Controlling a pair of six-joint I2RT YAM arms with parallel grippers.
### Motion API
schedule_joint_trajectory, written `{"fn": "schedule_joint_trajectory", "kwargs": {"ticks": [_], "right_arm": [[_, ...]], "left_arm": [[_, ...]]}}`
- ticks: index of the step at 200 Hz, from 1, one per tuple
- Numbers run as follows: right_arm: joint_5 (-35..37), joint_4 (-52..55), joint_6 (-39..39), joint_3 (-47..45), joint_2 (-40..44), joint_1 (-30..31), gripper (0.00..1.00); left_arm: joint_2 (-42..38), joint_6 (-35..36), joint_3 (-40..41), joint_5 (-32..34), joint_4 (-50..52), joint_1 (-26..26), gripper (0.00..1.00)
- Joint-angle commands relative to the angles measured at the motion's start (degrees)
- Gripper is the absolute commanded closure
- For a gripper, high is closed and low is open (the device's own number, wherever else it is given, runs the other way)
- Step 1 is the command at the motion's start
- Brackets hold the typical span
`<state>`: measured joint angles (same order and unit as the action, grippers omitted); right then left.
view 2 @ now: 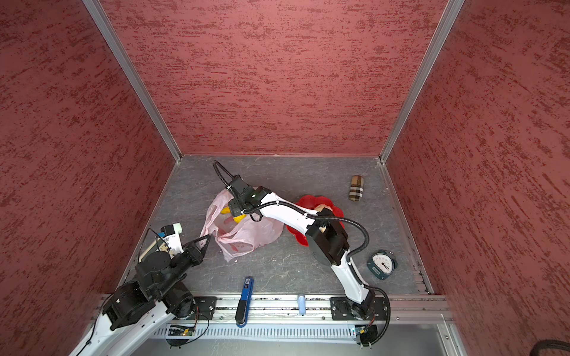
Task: Take fruits out of the plastic bag
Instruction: Pick up the fruit from the plastic bag.
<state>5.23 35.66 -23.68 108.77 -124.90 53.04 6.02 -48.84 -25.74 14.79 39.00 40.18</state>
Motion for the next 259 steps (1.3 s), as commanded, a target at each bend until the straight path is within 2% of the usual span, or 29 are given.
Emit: {"fn": "schedule_joint_trajectory", "kwargs": {"ticks": [1, 109, 165, 188, 234, 259], "right_arm": [[-0.8, -3.7, -1.7, -0.2, -1.5, 0.2, 0.24], [-1.4, -5.4, -3.6, 1.5, -6.8, -0.2, 0.22], [-1.8, -5.6, -3.7, 2.3, -8.3, -0.8, 0.25], [-1.3, -6.0, -3.7, 2.0, -8.4, -1.0, 0.31], [-2.5, -8.9, -2.6, -0.7, -5.8, -1.2, 0.53], [-3.1, -9.4, -2.0, -1.6, -4.5, -1.2, 0.6]], "left_arm": [[1.7, 0.4, 0.4, -0.8, -5.1, 0.0, 1.0], [0.8, 0.1, 2.9, -0.5, -6.2, 0.0, 1.0], [0.4, -0.4, 3.4, -0.3, -5.6, 0.0, 1.0], [0.2, -0.6, 3.5, -0.3, -5.3, 0.0, 1.0], [0.1, -0.7, 3.7, 0.0, -5.3, 0.0, 1.0], [-0.1, -0.9, 3.9, 0.0, -5.5, 0.0, 1.0]]}}
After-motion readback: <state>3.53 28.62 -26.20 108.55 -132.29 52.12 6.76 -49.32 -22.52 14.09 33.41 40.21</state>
